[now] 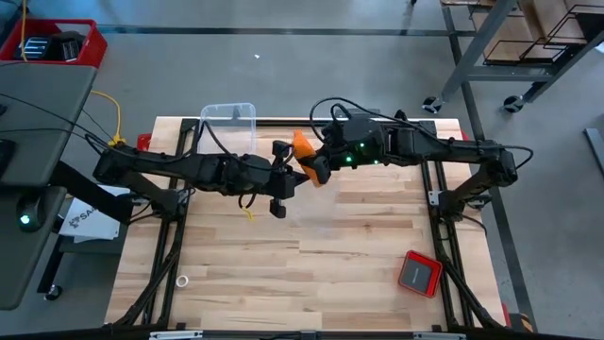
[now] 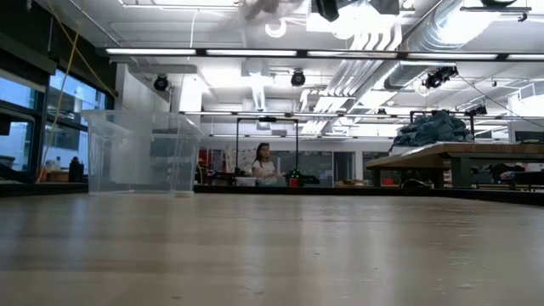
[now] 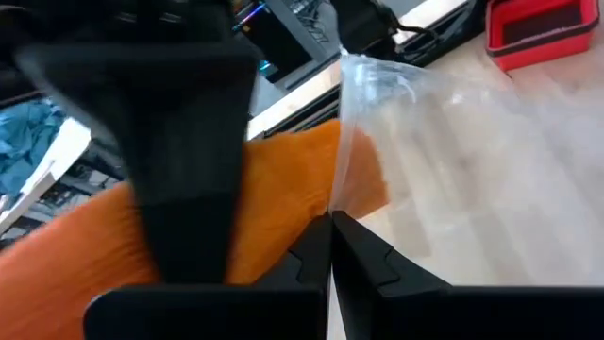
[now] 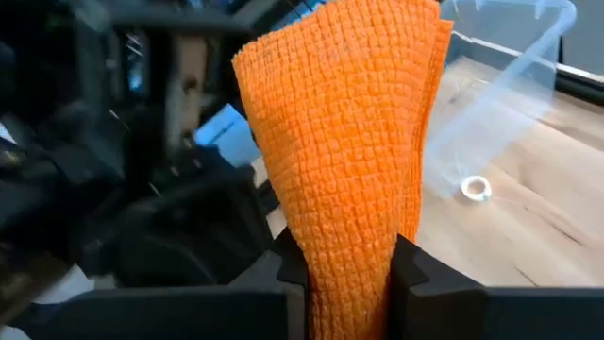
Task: Roll bandage
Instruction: Put the rolled orange bandage into the zip bag
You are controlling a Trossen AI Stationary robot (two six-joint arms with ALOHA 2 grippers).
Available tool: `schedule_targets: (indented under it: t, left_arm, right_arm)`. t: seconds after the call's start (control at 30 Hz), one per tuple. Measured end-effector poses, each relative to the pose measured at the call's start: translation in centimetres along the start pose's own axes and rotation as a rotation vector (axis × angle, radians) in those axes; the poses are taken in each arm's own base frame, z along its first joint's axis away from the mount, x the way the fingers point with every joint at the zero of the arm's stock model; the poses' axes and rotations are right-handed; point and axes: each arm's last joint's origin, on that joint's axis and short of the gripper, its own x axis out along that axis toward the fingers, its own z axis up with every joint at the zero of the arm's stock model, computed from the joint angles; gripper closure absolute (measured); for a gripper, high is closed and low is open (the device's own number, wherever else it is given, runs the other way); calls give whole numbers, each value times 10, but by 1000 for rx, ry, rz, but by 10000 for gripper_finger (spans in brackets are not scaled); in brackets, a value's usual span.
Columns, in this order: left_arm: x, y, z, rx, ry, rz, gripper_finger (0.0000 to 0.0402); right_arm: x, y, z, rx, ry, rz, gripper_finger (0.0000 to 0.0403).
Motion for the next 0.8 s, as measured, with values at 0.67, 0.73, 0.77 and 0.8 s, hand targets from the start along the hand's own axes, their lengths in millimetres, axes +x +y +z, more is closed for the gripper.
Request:
schedule_targets:
  t: [0.67,0.73,0.77,0.8]
  left_arm:
    - [-13,17,-2,-42,56,177,401]
    - [-13,17,-2,-42,52,170,401]
    - [-13,17,-2,-42,47,162,401]
    - [-13,17,-2,-43,43,156,401]
  right_arm:
    - [0,0,-14,-4,147,1,361]
    - [0,0,-15,-10,155,11,361]
    - [0,1,-15,-11,159,15,361]
    - [0,1,-15,-10,160,17,361]
